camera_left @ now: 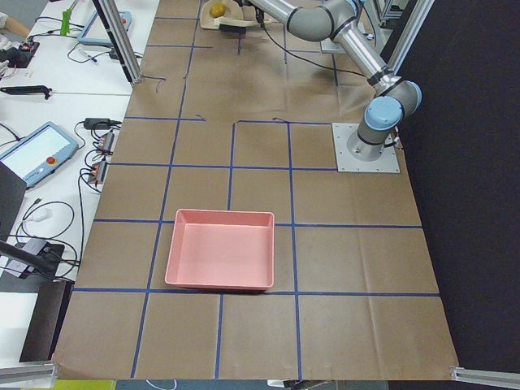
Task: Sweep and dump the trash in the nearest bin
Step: 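Brush the remaining trash into the dustpan with the left gripper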
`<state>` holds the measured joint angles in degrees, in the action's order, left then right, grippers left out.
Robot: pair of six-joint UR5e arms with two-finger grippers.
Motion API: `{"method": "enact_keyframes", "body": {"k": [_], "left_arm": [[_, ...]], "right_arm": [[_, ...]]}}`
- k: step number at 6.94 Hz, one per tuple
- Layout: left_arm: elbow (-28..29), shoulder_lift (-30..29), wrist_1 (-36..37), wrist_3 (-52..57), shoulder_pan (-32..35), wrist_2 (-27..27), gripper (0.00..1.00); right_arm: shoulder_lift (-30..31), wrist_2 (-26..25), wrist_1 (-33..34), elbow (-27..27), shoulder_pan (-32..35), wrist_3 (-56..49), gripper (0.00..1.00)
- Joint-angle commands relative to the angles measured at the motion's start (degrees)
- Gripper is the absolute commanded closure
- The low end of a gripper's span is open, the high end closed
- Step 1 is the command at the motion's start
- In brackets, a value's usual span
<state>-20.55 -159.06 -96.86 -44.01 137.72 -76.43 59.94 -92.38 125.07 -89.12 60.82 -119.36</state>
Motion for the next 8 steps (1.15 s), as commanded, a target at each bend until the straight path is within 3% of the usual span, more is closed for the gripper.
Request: {"method": "enact_keyframes", "body": {"k": [1,2,5,8], "left_arm": [[0.68,-0.46,6.75,-3.01,0.00,3.20,1.00],[1.03,-0.55,8.78,-3.01,0.00,6.52,1.00],[0.43,0.59,7.23,-1.96,-0.43,6.64,1.00],[-8.15,6.28,3.89,3.37,-2.44,2.34,1.00]], "right_arm": [[0.00,0.01,0.00,0.00,0.00,0.00,0.97],[0.00,0.01,0.00,0.00,0.00,0.00,0.97],[0.00,0.01,-1.23,0.09,0.00,0.35,0.97],[0.00,0.10,-1.49,0.09,0.00,0.53,0.97]]}}
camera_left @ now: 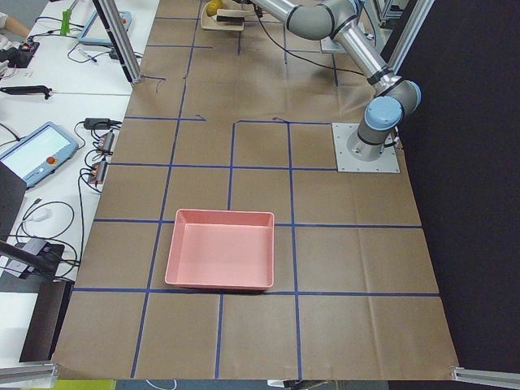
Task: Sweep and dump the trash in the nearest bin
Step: 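Brush the remaining trash into the dustpan with the left gripper, then lift the brush away while the right gripper raises the dustpan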
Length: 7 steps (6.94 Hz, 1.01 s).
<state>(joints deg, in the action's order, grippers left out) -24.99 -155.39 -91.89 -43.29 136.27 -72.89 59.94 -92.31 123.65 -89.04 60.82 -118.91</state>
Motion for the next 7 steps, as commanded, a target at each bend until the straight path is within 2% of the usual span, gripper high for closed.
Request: {"method": "enact_keyframes", "body": {"k": [1,2,5,6,7], "left_arm": [[-6.36,5.59,-1.89,3.64,-1.61,-1.28,1.00],[-7.69,7.71,-3.55,3.74,-1.97,-1.72,1.00],[-9.45,14.82,-9.69,9.60,-9.24,-4.18,1.00],[-13.55,19.37,-11.98,13.37,-11.01,-6.36,1.00],[-19.86,25.77,-12.09,16.19,-13.98,-7.08,1.00]], "right_arm": [[0.00,0.02,-0.07,0.01,0.00,0.08,0.97],[0.00,0.02,-0.07,0.01,0.00,0.08,0.97],[0.18,2.21,-1.29,0.09,-0.09,0.34,0.97],[0.35,3.18,-2.61,1.14,-0.09,0.43,0.98],[0.35,4.15,-7.41,3.76,-0.09,1.47,0.98]]}}
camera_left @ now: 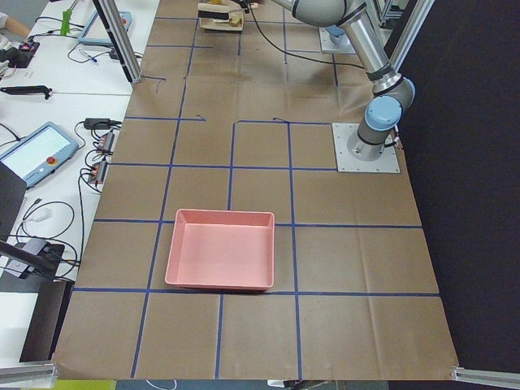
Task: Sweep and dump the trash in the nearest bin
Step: 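Lift the brush away while the right gripper raises the dustpan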
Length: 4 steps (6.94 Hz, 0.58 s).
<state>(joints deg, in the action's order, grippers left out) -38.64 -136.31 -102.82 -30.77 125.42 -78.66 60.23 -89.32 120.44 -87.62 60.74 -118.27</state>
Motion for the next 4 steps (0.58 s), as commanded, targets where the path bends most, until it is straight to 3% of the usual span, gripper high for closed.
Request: {"method": "enact_keyframes", "body": {"k": [1,3,4], "left_arm": [[-13.32,12.16,-1.15,5.26,-5.95,-1.40,1.00],[-26.07,23.67,-1.15,10.97,-13.85,-1.49,1.00],[-31.44,27.90,-1.07,14.12,-17.11,-4.63,1.00]], "right_arm": [[0.06,1.17,-7.38,4.89,-0.01,0.85,0.98],[2.94,1.35,-11.96,6.06,-0.01,0.93,0.98],[5.66,2.30,-14.68,5.97,-0.01,0.93,0.98]]}}
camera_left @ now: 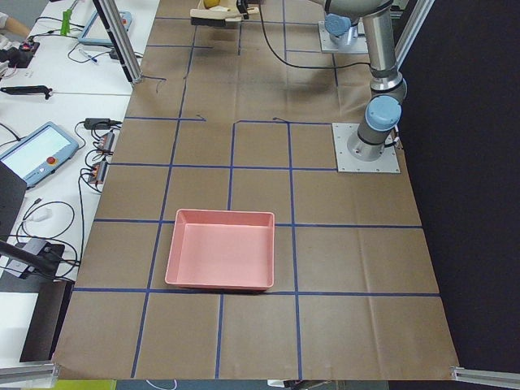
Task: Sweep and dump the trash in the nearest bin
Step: 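Lift the brush away while the right gripper raises the dustpan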
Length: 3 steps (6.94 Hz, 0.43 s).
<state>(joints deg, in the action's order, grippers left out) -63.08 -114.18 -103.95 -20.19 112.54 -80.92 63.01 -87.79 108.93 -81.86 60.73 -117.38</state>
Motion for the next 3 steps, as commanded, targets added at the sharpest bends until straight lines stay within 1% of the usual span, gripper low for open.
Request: {"method": "enact_keyframes", "body": {"k": [1,2,3], "left_arm": [[-11.50,9.03,0.23,4.45,-7.13,-3.80,1.00],[-15.54,11.59,1.02,4.37,-7.77,-4.25,1.00],[-21.24,14.14,3.38,3.93,-7.60,-3.64,1.00]], "right_arm": [[4.82,0.78,-5.11,0.21,0.00,0.04,0.98],[6.50,0.87,-5.74,0.04,0.00,0.04,0.98],[7.29,1.22,-6.88,0.12,0.00,0.04,0.98]]}}
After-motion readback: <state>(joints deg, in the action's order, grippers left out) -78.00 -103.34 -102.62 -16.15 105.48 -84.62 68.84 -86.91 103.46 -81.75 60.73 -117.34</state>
